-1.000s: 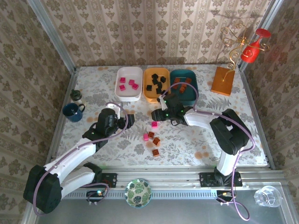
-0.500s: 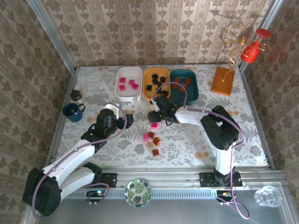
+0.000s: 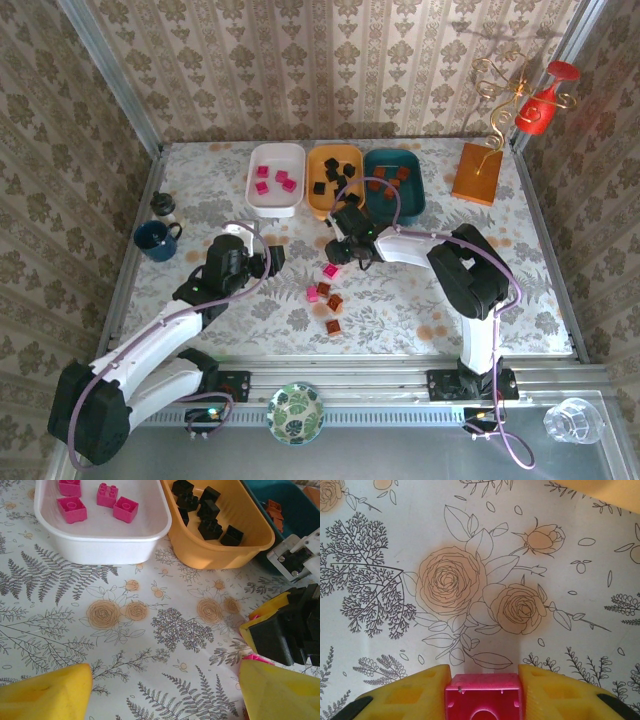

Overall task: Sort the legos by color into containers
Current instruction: Pick up the lego from the center of the table, then place the lego in the container.

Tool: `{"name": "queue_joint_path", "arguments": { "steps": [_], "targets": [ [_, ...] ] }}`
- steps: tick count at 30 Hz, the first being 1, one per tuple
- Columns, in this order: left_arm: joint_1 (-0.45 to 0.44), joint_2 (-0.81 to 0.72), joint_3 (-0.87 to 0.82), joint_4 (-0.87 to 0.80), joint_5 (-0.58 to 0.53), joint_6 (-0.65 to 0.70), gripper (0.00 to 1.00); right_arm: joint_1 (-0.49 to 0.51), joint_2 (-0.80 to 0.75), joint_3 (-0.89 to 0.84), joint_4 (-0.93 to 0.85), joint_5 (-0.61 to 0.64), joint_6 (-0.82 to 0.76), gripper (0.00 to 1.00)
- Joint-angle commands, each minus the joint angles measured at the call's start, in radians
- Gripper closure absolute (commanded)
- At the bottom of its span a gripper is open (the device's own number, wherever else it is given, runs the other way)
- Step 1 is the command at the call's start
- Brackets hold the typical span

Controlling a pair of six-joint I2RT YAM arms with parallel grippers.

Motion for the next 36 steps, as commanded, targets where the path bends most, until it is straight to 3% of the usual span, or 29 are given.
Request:
{"name": "queue_joint_path", "arguments": {
  "steps": [1, 8, 16, 19, 26, 33, 36],
  "targets": [
    [0.008, -0.007, -0.013, -0.008, -0.012, 0.009, 0.22, -0.006, -0.019, -0.018, -0.059, 0.062, -0.016, 0.61],
    [0.009, -0.009, -0.014, -0.008, -0.012, 0.009, 0.22, -0.009, -0.079, -0.060, -0.077, 0.134, -0.043, 0.63],
    [0.019, -0.013, -0.023, -0.013, -0.048, -0.009, 0.22, -0.019, -0.198, -0.062, 0.103, -0.021, 0.031, 0.63],
    [0.043, -0.026, -0.052, -0.007, -0.080, -0.033, 0.21, -0.015, -0.138, 0.001, 0.243, -0.095, 0.112, 0.63],
    [0.099, -0.116, -0.112, -0.031, -0.045, -0.071, 0.21, -0.014, 0.119, 0.272, 0.421, -0.132, 0.287, 0.62],
    [0.112, -0.202, -0.136, -0.086, -0.034, -0.071, 0.21, -0.015, 0.362, 0.593, 0.355, -0.110, 0.307, 0.61],
    [0.115, -0.204, -0.134, -0.092, -0.009, -0.064, 0.20, -0.022, 0.436, 0.732, 0.257, -0.113, 0.293, 0.52]
  ]
}}
